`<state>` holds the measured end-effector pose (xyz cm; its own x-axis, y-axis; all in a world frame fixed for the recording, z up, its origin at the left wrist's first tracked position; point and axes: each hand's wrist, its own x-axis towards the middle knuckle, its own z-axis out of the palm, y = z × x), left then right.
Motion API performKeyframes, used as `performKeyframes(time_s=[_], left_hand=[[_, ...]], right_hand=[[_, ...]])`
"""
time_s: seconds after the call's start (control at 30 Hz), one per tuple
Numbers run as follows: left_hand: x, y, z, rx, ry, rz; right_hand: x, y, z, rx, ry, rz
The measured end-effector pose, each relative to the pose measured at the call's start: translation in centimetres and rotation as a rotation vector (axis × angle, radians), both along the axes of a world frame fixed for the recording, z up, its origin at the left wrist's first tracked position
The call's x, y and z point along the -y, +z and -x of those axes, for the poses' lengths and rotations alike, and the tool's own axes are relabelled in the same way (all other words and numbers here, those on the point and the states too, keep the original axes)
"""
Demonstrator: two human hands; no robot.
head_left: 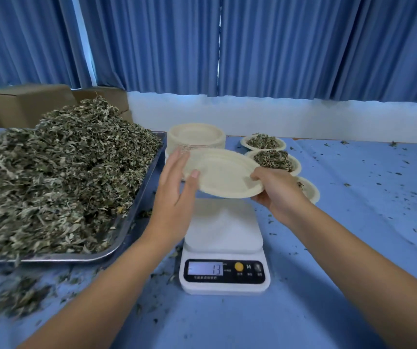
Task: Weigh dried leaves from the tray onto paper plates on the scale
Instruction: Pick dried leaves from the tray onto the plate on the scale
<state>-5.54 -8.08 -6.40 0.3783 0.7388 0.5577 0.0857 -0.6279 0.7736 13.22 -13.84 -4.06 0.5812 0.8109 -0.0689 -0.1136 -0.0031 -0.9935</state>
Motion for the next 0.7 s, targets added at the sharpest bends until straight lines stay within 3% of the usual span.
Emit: performKeyframes(time_s=[0.07,0.13,0.43,0.7], left_hand=[[0.6,-1.0,0.2,0.131,-0.005,0.254],[1.0,-1.8,0.3,0.170,0.014,0.371],[3.0,-2.7,0.0,0.076,0.115,0.244],[1.4,-3.7,0.5,-0.131,0.097,0.389]], right_hand=[[1.1,-0.7,0.4,0.048,0.044,0.064],[2.2,-1.2,0.7,0.122,0.095,0.119],[3.8,-2.5,0.4,0.600,0.113,0.273],[3.8,-3.5,0.2,0.704,0.087,0.276]])
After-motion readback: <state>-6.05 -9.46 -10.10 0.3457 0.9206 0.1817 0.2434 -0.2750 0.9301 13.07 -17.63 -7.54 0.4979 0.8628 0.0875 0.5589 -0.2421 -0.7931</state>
